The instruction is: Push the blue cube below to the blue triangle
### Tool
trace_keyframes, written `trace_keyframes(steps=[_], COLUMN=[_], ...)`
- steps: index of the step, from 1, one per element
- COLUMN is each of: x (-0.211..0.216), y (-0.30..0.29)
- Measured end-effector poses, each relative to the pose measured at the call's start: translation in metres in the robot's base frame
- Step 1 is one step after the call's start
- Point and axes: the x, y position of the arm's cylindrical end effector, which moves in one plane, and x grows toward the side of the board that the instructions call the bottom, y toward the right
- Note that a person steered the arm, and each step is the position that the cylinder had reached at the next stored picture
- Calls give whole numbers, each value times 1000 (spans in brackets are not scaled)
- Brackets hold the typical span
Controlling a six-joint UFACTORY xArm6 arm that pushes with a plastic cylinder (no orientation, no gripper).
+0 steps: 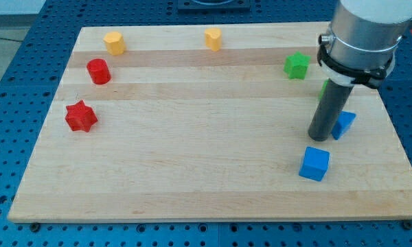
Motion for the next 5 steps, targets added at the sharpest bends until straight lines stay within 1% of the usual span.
trace_keyframes(steps=[1, 2, 3, 4, 5], x=[-6, -2, 33, 47, 47], y=[-6, -61, -82, -28, -10])
